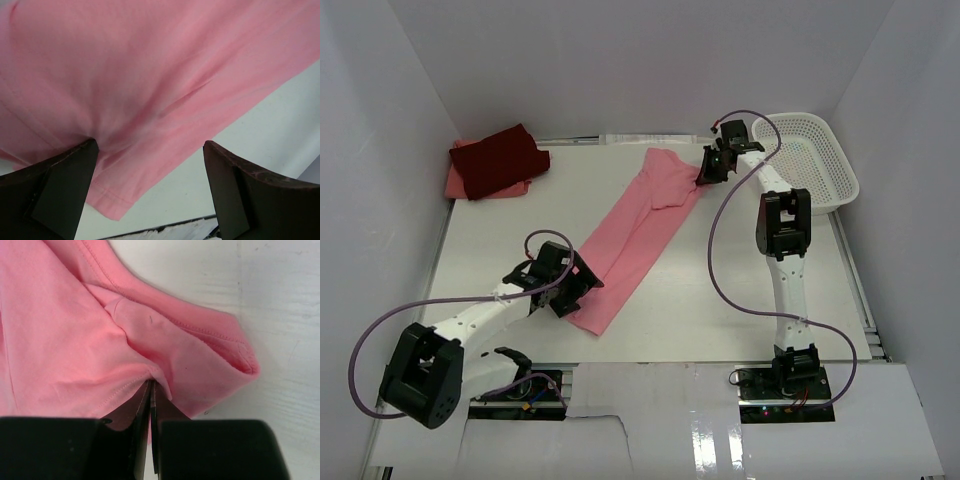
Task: Fold and stack the t-shirts
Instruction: Rotate the tshirt 90 degrees
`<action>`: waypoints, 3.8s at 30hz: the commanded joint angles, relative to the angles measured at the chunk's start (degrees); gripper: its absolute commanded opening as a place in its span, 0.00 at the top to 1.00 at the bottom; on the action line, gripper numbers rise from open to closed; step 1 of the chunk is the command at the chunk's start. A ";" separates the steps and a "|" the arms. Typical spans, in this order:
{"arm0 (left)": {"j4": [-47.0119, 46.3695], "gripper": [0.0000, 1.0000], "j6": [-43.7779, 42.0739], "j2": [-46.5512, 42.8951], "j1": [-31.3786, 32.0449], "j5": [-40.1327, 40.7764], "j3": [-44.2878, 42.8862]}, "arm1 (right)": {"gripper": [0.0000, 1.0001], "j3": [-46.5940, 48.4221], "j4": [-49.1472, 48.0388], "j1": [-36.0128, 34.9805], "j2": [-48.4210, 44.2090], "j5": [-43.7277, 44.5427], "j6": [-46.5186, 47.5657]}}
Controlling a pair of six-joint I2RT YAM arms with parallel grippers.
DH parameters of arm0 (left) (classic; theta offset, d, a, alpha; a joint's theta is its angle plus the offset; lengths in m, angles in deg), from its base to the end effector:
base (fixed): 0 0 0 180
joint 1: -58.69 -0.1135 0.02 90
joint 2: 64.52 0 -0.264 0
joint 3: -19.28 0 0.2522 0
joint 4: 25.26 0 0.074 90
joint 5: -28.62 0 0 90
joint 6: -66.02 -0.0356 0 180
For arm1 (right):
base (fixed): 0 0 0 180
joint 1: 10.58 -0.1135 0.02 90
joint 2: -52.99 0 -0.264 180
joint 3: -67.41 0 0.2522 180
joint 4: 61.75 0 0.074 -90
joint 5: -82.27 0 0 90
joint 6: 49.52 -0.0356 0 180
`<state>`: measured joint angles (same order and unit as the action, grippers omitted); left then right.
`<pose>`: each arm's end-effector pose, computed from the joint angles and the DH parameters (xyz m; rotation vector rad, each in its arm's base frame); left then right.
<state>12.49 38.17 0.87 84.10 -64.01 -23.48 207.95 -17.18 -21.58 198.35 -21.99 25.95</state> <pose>0.1772 -0.0860 0.1612 -0.8500 2.6127 -0.5481 0.5472 0.1153 0.1600 -0.0380 2.4602 0.5008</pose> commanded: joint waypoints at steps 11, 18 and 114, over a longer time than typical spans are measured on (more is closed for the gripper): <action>-8.61 0.02 6.49 17.57 15.53 5.45 -0.36 | 0.89 3.91 -1.89 0.20 5.81 -4.29 -2.44; -3.69 0.02 12.20 18.20 28.02 3.69 -0.37 | 0.87 6.63 -6.81 1.07 7.48 -3.14 -5.86; 1.15 0.38 -8.71 0.80 11.94 -13.36 6.40 | 0.65 -115.79 -41.44 -44.19 -82.52 -1.65 -45.42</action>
<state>13.10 30.35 0.91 96.26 -79.40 -19.78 92.15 -58.80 -65.04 115.03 -25.66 -19.40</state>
